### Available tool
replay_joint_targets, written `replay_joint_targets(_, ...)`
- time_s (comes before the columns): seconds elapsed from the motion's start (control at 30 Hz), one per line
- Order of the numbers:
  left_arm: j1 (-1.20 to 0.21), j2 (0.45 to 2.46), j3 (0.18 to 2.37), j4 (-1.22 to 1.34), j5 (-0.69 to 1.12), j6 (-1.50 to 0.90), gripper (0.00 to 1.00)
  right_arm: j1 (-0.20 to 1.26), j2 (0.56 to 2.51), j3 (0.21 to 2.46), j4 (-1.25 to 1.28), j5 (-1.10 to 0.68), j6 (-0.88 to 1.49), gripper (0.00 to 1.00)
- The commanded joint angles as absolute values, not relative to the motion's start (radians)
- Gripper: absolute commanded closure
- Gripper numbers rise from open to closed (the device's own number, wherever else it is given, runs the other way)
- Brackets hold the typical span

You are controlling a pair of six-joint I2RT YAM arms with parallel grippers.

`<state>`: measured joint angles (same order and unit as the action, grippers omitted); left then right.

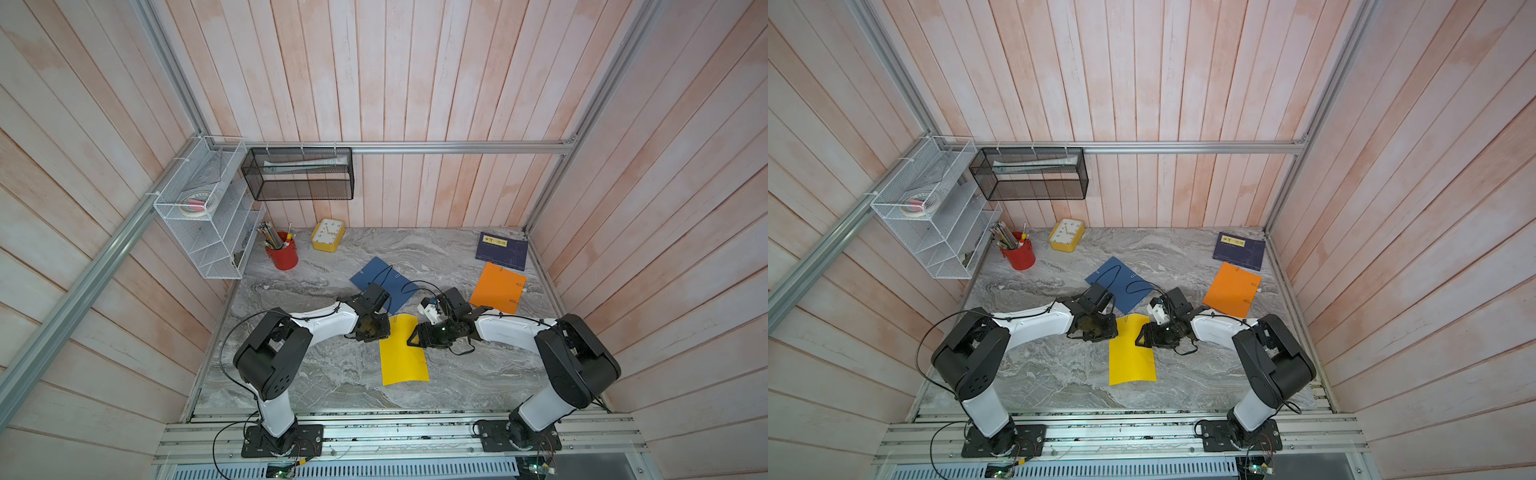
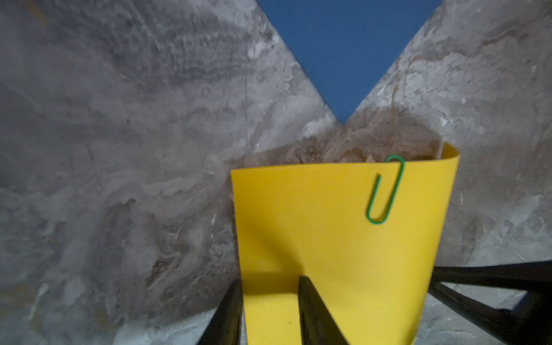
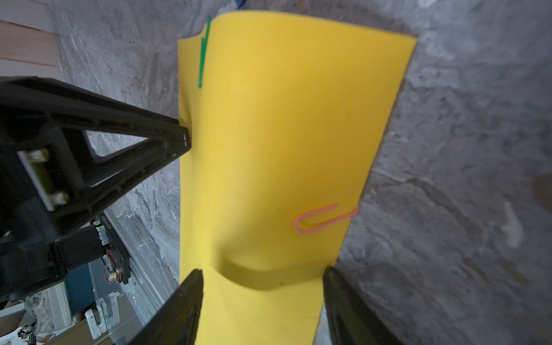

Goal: Unclip the paperclips from the documents
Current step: Pick up the document from the center of the board.

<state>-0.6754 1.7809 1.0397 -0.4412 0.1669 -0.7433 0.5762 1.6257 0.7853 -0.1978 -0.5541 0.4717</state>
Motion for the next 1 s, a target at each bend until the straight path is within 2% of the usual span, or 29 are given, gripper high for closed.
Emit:
replay_joint_targets(0.0, -0.684, 1.832, 1.036, -0.465, 0.179, -0.721, 0.65, 0.589, 1.670, 0.789, -0.221, -0.546, 0.476, 0.31)
replay_joint_targets(0.23, -0.687, 1.833, 1.037, -0.461, 0.184, -0.716, 0.65, 0.604, 1.693, 0.813, -0.188, -0.567, 0.483, 0.25)
replay_joint_targets(0.97, -0.695, 1.832, 1.042, -0.454, 0.190, -0.709, 0.65, 0.651, 1.736, 0.855, -0.137, -0.605, 0.517, 0.19)
